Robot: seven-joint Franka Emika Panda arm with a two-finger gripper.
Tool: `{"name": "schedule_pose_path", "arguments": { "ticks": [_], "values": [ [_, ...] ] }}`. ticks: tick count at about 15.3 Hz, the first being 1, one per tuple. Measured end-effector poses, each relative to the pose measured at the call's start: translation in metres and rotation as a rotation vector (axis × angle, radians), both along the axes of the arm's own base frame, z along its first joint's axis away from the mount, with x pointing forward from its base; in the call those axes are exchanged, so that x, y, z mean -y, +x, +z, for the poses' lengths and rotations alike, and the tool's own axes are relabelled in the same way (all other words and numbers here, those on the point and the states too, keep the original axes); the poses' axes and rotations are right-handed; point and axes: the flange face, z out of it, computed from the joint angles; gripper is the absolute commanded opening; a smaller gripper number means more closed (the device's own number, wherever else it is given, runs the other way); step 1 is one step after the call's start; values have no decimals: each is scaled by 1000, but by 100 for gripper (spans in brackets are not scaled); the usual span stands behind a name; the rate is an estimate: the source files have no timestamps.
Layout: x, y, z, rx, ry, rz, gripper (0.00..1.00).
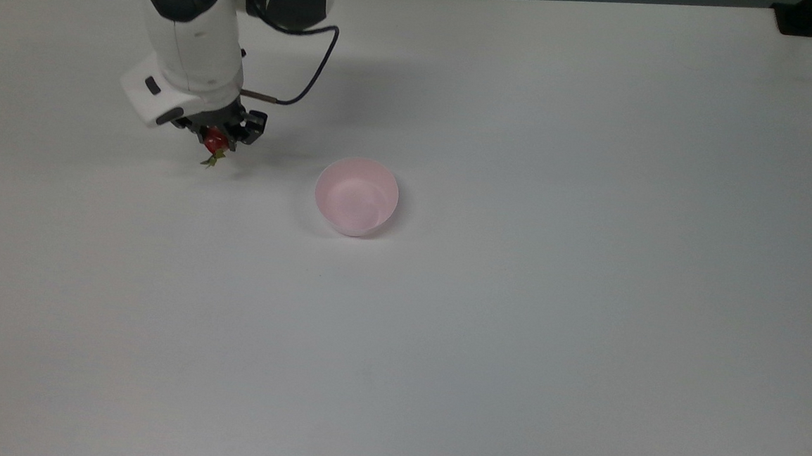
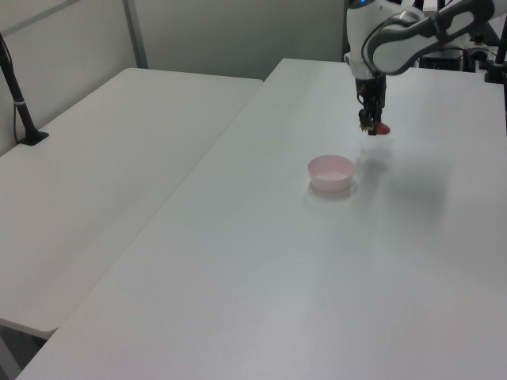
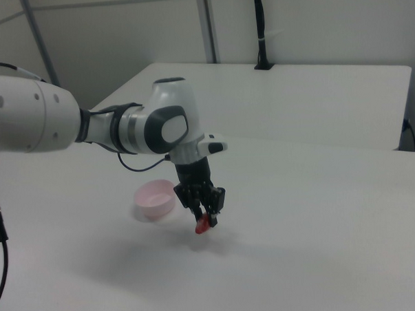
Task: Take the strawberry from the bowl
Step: 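Lift the strawberry out of the bowl and carry it beside the bowl, then release the strawberry onto the table and raise the gripper away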
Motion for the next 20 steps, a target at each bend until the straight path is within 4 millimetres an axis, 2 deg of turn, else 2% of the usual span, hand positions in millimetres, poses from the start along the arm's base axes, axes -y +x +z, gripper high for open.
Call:
{"name": "schedule_pose_path", "arguments": {
  "ticks": [1,3,5,8,10,12,16,18,20],
  "values": [
    [-1,1,-8,-7,3,4,100],
    [-4,3,-16,-16,6,10,100],
    [-6,4,-14,-10,5,10,100],
    [-12,12,11,37,-5,9,100],
    [-23,12,52,58,-19,12,100],
    [-41,6,107,59,-17,7,100],
    [-94,-30,217,94,43,22,100],
    [-123,-52,250,96,74,51,100],
    [-149,-67,269,106,105,44,100]
  ]
}}
